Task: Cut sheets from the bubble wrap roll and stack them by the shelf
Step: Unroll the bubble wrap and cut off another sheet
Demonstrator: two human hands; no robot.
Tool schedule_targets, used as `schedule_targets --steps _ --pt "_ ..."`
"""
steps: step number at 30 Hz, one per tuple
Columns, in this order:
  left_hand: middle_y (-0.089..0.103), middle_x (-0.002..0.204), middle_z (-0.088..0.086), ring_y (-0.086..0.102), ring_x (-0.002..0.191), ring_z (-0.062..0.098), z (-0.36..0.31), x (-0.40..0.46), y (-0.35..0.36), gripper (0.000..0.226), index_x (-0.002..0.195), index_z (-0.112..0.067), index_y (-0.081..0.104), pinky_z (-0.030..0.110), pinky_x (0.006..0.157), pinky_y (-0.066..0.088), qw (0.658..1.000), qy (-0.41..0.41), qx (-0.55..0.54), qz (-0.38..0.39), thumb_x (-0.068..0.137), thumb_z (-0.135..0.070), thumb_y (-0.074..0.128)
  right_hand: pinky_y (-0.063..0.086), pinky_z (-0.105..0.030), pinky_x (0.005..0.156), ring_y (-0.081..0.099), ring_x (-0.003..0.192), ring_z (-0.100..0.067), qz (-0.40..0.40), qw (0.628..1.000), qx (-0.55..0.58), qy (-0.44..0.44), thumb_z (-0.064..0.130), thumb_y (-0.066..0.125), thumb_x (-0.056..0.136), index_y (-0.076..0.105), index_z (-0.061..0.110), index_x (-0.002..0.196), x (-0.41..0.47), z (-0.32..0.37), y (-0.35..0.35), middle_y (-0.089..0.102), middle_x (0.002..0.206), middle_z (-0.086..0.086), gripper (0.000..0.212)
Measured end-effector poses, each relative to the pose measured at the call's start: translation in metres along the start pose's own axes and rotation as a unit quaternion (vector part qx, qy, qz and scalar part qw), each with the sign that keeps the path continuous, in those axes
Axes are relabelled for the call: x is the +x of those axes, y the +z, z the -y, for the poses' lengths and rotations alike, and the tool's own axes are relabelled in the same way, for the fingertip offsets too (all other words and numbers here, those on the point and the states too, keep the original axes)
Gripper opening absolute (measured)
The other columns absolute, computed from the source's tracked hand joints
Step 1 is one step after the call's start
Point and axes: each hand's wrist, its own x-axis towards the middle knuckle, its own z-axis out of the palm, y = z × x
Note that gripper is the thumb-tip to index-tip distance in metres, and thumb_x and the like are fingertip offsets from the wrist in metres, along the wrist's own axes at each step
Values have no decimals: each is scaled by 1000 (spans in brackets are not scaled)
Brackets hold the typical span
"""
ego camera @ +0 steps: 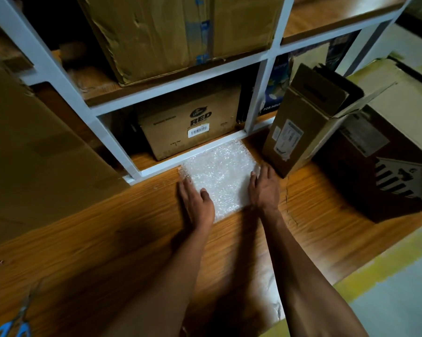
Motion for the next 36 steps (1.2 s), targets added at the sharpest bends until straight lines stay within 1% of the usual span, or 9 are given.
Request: schedule_targets --steps 5,10,13,20,22,26,30,33,36 --pt "4 173 3 14 157 28 -8 32 -2 68 165 -23 12 40 124 21 999 -40 -10 -7 108 -25 49 23 -49 128 24 156 -33 100 995 9 -9 42 36 111 22 13 166 26 0 -7 24 171 -13 63" --pt "16 171 7 30 152 36 -22 47 5 71 165 -29 5 51 120 35 996 -57 3 63 108 -26 47 29 -49 123 36 148 -39 171 984 22 -46 38 37 113 32 11 161 41 -4 3 38 163 -20 56" --pt "19 170 8 37 148 38 -18 50 7 73 165 -31 3 54 114 43 997 -54 12 47 108 -28 48 35 -51 118 43 142 -40 143 988 53 -35 42 34 111 42 11 155 42 -5 5 47 155 -20 54" --pt "9 172 3 18 156 27 14 9 -2 77 165 -27 3 42 122 24 999 -17 28 -30 105 -40 49 40 -51 108 49 128 -43 -80 989 72 97 30 49 105 47 5 150 6 -8 5 54 141 -24 51" --pt "6 173 4 15 157 26 17 -7 4 75 165 -24 4 41 125 24 999 -13 33 -12 106 -35 49 37 -48 108 49 128 -44 -74 982 117 125 26 48 106 48 -1 147 -7 -7 8 54 138 -28 49" --pt "8 172 6 14 158 25 2 -21 14 68 165 -19 8 36 127 17 998 -4 28 62 109 -31 44 40 -44 102 56 118 -45 -10 980 185 65 32 33 104 54 -9 131 -20 -13 5 60 126 -32 54" --pt "1 172 7 8 159 25 -3 -23 2 69 165 -14 2 32 126 10 997 -45 25 55 110 -30 41 36 -40 112 51 132 -44 -18 974 209 88 27 36 108 48 -9 144 -24 -14 -13 54 142 -32 52" --pt "3 172 8 11 158 27 2 -33 -1 69 165 -15 4 38 128 15 994 -22 40 103 110 -30 42 40 -43 106 55 126 -45 28 974 213 69 20 41 109 50 -5 142 -29 -21 -15 58 136 -30 42" --pt "1 172 8 8 159 27 4 -37 -9 69 165 -17 2 39 129 12 993 -31 37 106 110 -30 42 38 -38 104 53 125 -43 -13 969 238 67 21 41 106 48 -7 142 -39 -17 -29 56 136 -29 46"
